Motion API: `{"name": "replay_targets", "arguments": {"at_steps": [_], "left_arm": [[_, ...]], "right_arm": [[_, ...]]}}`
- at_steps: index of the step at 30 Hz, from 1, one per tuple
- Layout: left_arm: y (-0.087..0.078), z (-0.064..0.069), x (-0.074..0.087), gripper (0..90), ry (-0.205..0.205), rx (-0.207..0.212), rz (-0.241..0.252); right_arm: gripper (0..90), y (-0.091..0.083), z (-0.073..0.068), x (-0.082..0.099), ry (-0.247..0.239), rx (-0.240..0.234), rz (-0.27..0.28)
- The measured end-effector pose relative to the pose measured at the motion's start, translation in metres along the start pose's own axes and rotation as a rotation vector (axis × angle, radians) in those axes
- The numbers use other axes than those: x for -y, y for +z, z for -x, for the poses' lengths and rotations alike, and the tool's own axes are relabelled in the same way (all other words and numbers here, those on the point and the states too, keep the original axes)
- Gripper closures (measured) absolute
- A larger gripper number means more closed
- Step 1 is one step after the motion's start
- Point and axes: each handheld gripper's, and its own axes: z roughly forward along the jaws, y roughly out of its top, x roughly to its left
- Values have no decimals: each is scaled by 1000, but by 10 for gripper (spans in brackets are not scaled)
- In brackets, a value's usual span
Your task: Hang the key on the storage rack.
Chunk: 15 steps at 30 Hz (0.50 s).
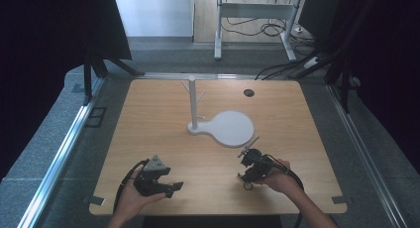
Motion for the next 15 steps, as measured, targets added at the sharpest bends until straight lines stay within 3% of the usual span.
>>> {"name": "replay_targets", "arguments": {"at_steps": [15], "left_arm": [[3, 1, 0, 273, 7, 5, -13]], "right_arm": [[747, 9, -2, -4, -9, 9, -47]]}}
